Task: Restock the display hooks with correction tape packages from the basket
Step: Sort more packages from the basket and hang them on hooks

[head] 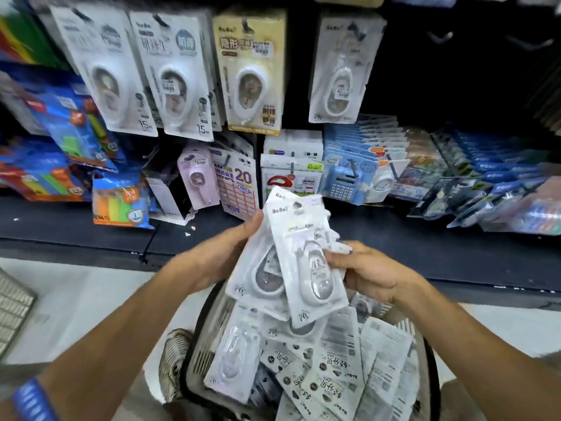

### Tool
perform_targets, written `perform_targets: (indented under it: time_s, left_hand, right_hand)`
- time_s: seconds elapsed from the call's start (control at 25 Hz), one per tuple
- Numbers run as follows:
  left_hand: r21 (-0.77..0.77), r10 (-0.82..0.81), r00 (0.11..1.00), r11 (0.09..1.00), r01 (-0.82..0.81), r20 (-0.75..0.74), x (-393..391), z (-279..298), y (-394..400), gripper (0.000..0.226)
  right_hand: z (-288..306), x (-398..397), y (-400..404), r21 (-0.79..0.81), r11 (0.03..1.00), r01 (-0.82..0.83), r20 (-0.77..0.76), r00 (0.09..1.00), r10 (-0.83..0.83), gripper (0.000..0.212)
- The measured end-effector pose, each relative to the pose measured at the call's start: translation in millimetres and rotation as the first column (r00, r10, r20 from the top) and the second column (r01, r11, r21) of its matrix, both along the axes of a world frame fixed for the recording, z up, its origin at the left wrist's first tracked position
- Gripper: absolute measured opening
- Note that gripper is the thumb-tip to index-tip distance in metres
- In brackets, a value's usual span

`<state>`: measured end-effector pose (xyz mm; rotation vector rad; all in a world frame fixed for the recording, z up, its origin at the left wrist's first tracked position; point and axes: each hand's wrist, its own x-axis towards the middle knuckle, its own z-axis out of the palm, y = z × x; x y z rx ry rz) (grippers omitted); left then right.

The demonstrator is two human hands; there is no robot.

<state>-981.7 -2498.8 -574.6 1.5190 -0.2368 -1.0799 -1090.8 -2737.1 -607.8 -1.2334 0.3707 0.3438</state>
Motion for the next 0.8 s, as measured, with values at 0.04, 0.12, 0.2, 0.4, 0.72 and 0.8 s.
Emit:
perform_targets:
  time_s: [0.04,0.12,0.2,0.4,0.72,0.8]
  left_hand:
    - [-0.039,0.009,0.999,0.999,-0.010,-0.048,-8.5,-0.5,-7.6,0.054]
    - [-0.067,0.051,0.994,0.996,-0.057,-0.098,-20.0,-4.1,-23.1,0.037]
    - [-0.055,0.093,0.985,0.993,-0.102,-0.144,-32.0,-3.7,-34.2,0.034]
    - [-0.043,0.402,0.912,0.913,-0.406,-0.080,-37.3,3.9,-48.0,0.020]
    - [-0.215,0.532,0.841,0.814,-0.539,-0.097,-13.8,45.8,-42.6,0.041]
    - [-0.250,0.551,0.826,0.789,-0.562,-0.119,-13.7,56.4,-44.4,0.028]
  right_hand:
    - [3.4,0.4,2.0,0.083,0.992,0.096,0.000,0.995,-0.096,0.019]
    - [10.5,3.8,9.1,0.158,0.956,0.247,-0.034,0.969,-0.244,0.026]
    - [15.0,5.4,15.5,0.071,0.915,0.398,-0.088,0.916,-0.392,0.033]
    - [45.0,-0.6,15.9,0.138,0.919,0.370,-0.060,0.929,-0.365,0.053]
    - [68.6,-6.1,0.9,0.042,0.997,0.063,0.261,0.963,-0.072,0.115]
    - [66.7,-6.4,2.0,0.081,0.995,0.049,0.275,0.959,-0.070,0.091]
